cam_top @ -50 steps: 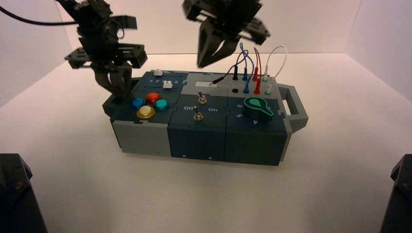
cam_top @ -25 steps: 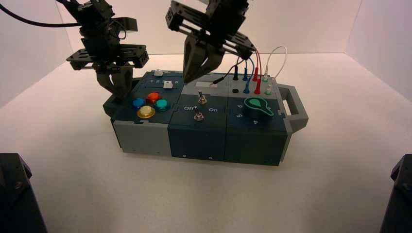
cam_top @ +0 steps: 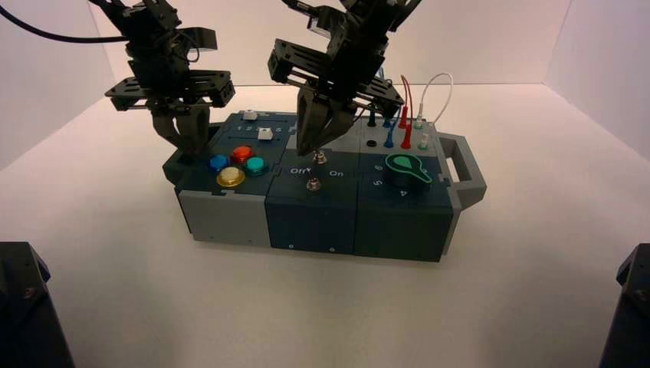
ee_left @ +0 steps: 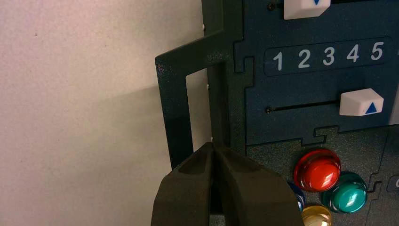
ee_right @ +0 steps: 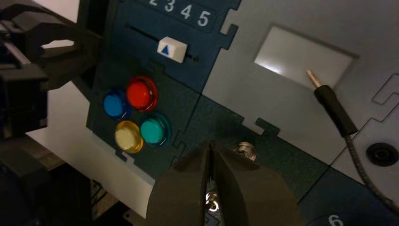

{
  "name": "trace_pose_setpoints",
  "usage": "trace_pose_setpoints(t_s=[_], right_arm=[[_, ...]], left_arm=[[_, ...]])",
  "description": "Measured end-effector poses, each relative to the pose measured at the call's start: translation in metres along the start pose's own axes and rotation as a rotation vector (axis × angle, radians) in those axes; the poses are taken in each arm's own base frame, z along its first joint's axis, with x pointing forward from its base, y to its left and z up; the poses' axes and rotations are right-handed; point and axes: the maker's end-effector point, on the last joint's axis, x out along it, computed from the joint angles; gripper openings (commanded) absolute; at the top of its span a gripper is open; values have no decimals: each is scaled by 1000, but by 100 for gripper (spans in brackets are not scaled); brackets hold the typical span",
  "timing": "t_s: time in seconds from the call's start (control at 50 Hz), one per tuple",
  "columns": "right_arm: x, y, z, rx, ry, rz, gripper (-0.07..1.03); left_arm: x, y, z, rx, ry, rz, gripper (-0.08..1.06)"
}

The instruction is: Flip the top switch on with the right gripper.

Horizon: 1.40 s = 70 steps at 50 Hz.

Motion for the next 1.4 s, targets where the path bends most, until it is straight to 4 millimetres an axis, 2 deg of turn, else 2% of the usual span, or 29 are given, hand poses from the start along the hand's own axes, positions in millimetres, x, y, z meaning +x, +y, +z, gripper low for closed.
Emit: trace_pose_setpoints(t_s=[0.24,0.6,0.68,1.04,1.2,1.3,1.4], right_arm=[[-2,-6,5,12,-11,-4,-2],[-3,-11,2,-1,-13,-17,-2],[-4,-17,0,3,-11,-26,-2],[-6,-17,0,-8,-21,-27,-2],[-23,-16,-4,-24,-28,-16,-2],[-38,-27,-2,-3,-46,-21,-2],[-45,-31,-7,3,-48,-21,-2]], left_arm=[[1,0,0,1,5,0,-3],[1,-1,1,1,6,0,-3],[2,-1,1,3,8,0,-3],[1,-1,1,-2,9,-3,-3],[0,-1,1,-2,8,-3,-3],[-1,-1,2,-6,3,-4,-3],[-2,-1,2,-9,1,-5,-3]])
